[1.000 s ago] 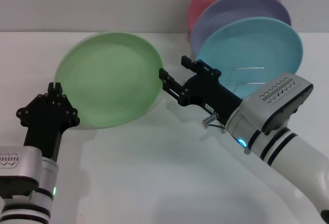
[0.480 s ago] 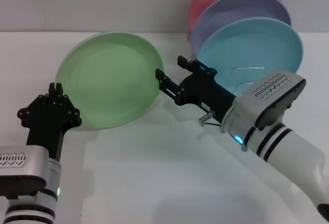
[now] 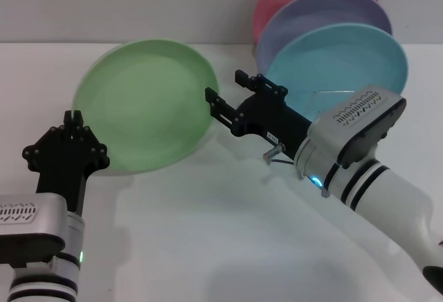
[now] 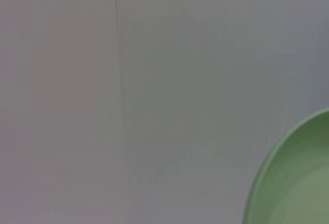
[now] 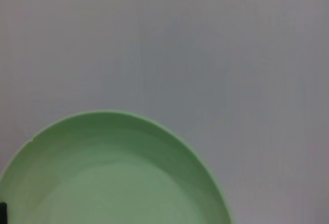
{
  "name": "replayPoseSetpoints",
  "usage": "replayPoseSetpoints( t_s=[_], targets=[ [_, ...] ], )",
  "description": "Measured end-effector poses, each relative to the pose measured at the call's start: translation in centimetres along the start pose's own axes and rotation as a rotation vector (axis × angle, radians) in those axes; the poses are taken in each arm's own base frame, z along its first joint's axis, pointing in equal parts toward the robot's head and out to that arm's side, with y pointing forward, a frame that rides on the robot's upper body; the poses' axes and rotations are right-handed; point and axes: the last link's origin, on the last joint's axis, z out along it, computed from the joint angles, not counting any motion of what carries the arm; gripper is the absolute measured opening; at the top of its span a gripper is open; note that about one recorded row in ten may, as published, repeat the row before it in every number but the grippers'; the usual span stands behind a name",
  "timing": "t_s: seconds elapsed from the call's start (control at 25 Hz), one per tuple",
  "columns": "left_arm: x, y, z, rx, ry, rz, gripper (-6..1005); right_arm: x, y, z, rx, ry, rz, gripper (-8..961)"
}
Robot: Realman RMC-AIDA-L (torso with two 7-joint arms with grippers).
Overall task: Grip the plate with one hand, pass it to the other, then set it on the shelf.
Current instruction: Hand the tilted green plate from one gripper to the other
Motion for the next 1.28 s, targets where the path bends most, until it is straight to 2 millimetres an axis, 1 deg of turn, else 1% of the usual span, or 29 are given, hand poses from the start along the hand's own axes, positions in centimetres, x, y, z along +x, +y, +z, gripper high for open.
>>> replayPoseSetpoints(
  t_s=[0.44, 0.64, 0.84, 1.0, 1.28],
  targets=[
    [0.14, 0.3, 0.01, -0.008, 0.003, 0.002, 92, -0.12, -0.03, 0.32, 0.0, 0.007, -0.002, 638],
    [0.32, 0.56, 0.06, -0.01, 0.001, 0.018, 94, -0.24, -0.15, 0.4, 0.008, 0.002, 0.001, 551],
    [0.41, 0.73, 0.13, -0.013, -0.002, 0.027, 95, -0.33, -0.13, 0.68, 0.005, 0.01, -0.005, 545],
    [0.48, 0.77, 0.22, -0.014, -0.001, 0.03, 96, -0.37, -0.17, 0.88, 0.011, 0.016, -0.012, 370],
    [0.51, 0.81, 0.27, -0.015, 0.0, 0.038, 97, -0.35, -0.12, 1.04, 0.022, 0.024, -0.028, 371]
  ],
)
